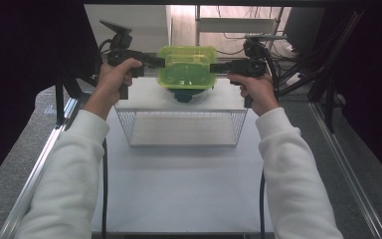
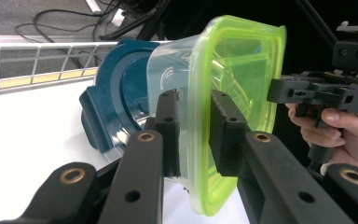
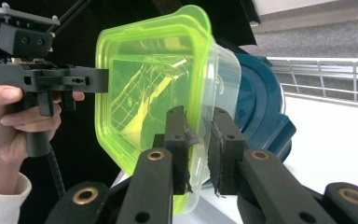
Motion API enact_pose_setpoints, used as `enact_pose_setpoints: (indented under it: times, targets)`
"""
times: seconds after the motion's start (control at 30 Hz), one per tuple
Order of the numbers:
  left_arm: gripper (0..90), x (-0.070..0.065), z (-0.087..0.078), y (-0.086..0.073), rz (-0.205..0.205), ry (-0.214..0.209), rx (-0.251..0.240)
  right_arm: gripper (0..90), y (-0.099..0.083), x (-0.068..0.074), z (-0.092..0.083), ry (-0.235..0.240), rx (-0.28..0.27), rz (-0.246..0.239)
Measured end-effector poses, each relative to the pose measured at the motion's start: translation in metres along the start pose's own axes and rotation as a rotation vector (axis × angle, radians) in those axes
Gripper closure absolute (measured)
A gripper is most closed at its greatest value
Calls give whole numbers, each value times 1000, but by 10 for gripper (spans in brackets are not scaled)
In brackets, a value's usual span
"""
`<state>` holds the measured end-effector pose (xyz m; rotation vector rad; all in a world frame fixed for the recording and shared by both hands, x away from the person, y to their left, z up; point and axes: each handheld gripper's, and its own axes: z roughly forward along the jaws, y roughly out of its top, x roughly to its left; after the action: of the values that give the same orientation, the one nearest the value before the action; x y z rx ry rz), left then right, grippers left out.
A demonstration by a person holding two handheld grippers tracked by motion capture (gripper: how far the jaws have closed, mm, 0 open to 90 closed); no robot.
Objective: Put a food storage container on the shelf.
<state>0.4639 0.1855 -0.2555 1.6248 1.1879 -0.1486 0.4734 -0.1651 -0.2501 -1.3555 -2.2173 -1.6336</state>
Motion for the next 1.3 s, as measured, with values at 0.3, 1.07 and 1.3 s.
enact_pose_setpoints:
  times: [0.3,1.07,1.3]
  targets:
    - [725,24,13,6,-92,-43,-4,734,9,-20,15,17,-6,171]
    - [193,21,-2,-3,37,-14,-152,259,6,-13,-2,-49,-211,54]
    - [164,7,-33,-39,164,70,-156,236,-21,-4,-34,-49,-189,-149]
